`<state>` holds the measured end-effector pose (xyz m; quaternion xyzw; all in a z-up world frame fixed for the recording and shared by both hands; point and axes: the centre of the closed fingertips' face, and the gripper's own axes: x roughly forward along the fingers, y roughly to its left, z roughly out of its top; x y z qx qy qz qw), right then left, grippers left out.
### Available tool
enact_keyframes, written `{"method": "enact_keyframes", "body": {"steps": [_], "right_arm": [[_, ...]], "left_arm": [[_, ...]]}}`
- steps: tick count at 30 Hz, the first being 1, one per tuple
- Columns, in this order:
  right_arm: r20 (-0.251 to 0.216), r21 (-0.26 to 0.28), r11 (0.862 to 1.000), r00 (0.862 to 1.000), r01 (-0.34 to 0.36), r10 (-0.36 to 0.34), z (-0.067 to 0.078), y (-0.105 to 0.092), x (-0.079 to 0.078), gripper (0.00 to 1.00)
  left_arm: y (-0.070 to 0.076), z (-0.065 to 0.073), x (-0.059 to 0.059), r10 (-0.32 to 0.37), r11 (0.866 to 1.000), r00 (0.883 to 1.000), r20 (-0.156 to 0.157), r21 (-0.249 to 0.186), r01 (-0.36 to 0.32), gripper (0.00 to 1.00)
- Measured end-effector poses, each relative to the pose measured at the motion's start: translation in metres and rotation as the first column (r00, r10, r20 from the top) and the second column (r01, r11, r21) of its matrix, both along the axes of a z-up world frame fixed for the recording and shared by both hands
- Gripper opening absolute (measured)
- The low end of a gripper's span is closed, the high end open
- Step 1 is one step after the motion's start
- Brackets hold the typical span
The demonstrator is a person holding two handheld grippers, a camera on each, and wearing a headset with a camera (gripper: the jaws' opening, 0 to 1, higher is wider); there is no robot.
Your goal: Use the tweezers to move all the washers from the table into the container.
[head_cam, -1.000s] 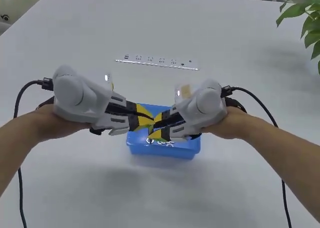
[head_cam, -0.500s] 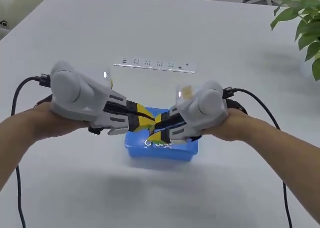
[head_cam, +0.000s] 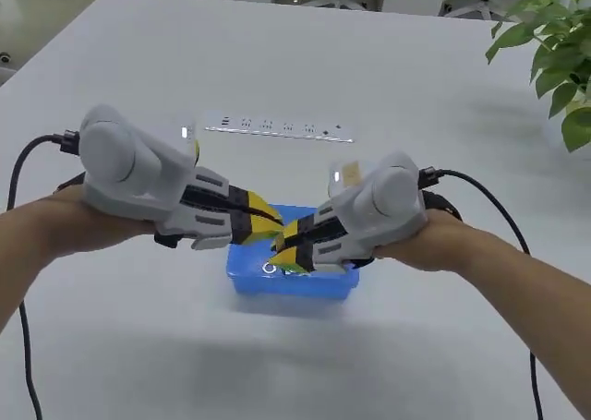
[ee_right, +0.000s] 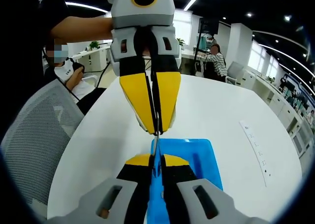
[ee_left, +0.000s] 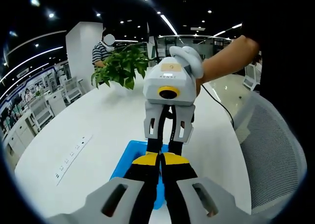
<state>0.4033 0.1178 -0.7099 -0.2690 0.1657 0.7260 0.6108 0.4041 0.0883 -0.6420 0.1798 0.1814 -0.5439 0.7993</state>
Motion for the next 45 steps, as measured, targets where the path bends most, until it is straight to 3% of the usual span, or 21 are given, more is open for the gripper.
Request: {"method": "enact_keyframes", "body": {"steps": [6, 18, 26, 37, 45], "right_arm": [[0.016, -0.005, 1.000, 1.000, -0.007, 0.007, 0.001, -0.006, -0.007, 0.08], [0.057, -0.003, 1.000, 0.998, -0.007, 0.007, 0.013, -0.011, -0.009, 0.08], [0.064, -0.022, 1.000, 0.998, -0.014, 0.016, 0.014, -0.019, -0.018, 0.07], [0.054, -0.055, 0.998, 0.998, -0.029, 0.032, 0.006, -0.028, -0.040, 0.07], [0.034, -0.067, 0.997, 0.999, -0.022, 0.025, -0.009, -0.035, -0.058, 0.07]], "left_arm": [[-0.001, 0.000, -0.009, -0.013, 1.000, 1.000, -0.001, 0.014, 0.013, 0.05], [-0.001, 0.008, -0.013, -0.007, 1.000, 1.000, 0.018, 0.018, 0.007, 0.05], [0.000, 0.005, -0.024, -0.011, 1.000, 1.000, 0.002, 0.019, 0.011, 0.05], [0.003, -0.014, -0.048, -0.004, 0.999, 0.999, -0.043, 0.032, 0.005, 0.05], [0.003, -0.035, -0.065, -0.006, 0.998, 0.997, -0.079, 0.057, 0.011, 0.05]]}}
